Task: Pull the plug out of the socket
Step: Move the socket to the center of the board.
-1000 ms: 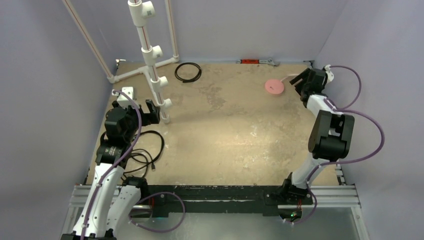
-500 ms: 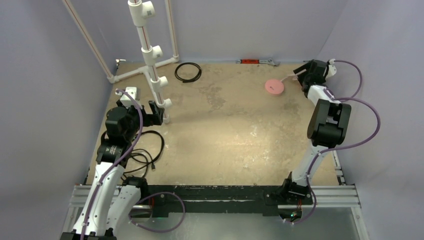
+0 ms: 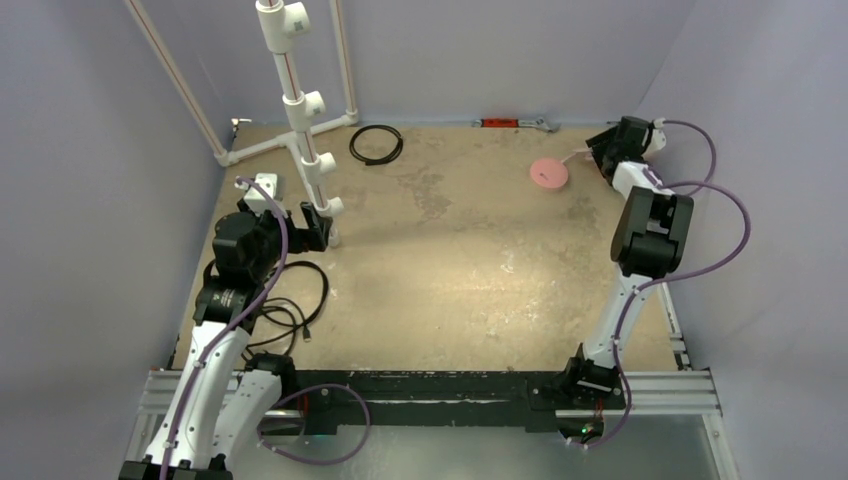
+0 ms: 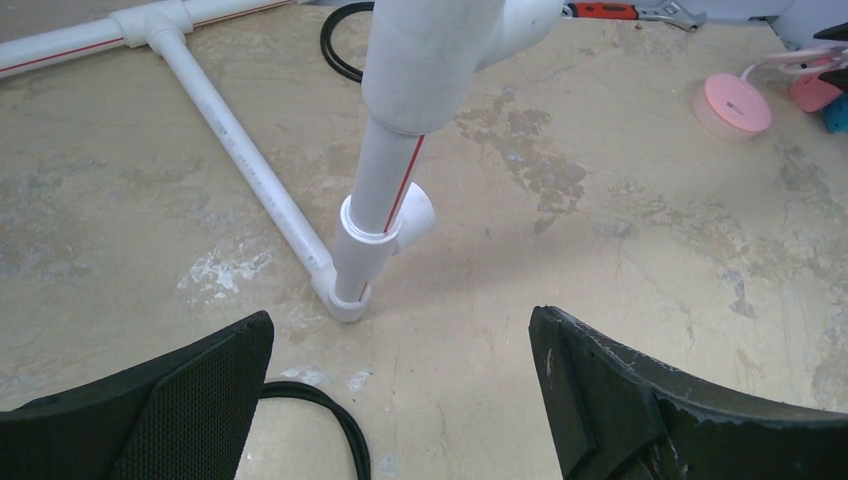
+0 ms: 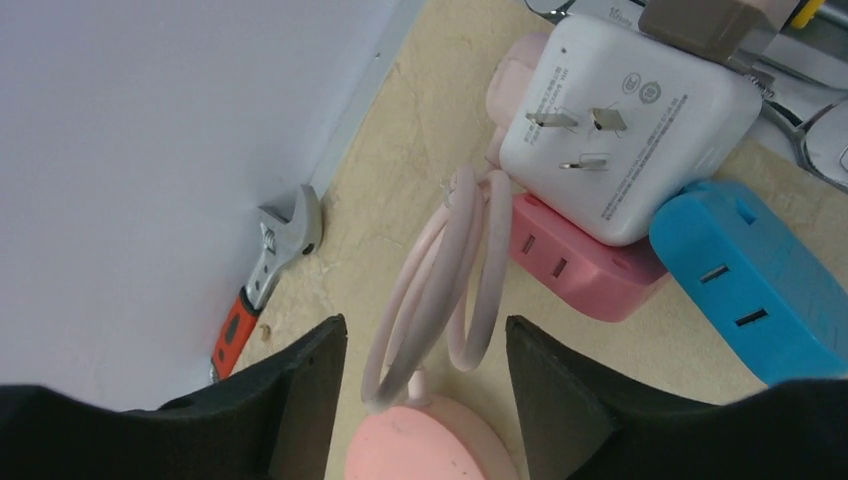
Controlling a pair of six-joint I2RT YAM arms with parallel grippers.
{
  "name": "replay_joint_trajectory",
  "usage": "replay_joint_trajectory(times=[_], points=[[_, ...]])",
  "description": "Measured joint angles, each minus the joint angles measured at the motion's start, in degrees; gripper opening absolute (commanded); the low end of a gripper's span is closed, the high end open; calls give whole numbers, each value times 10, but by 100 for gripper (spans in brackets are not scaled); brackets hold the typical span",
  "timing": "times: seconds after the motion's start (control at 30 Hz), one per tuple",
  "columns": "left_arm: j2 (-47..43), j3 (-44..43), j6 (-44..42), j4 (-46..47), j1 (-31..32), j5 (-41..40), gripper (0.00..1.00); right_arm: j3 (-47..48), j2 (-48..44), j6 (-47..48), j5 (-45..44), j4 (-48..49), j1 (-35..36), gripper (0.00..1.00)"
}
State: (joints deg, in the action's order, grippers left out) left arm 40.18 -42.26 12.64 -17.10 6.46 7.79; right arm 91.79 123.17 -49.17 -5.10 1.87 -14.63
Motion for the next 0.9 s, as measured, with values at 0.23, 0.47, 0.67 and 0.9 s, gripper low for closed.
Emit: replay_joint_trajectory(times=[0.23, 0.47, 0.67, 0.9], points=[[2, 0, 0, 2, 3, 4, 99, 2, 15, -8, 17, -2, 0, 21], [-2, 1, -5, 3, 17, 20, 98, -12, 9, -3, 34, 15, 0, 0], [6, 8, -16, 9, 35, 39, 95, -103, -68, 23, 38, 37, 0, 0], [47, 9, -28, 8, 101, 73, 94, -254, -234, 74, 82, 75, 1, 0]])
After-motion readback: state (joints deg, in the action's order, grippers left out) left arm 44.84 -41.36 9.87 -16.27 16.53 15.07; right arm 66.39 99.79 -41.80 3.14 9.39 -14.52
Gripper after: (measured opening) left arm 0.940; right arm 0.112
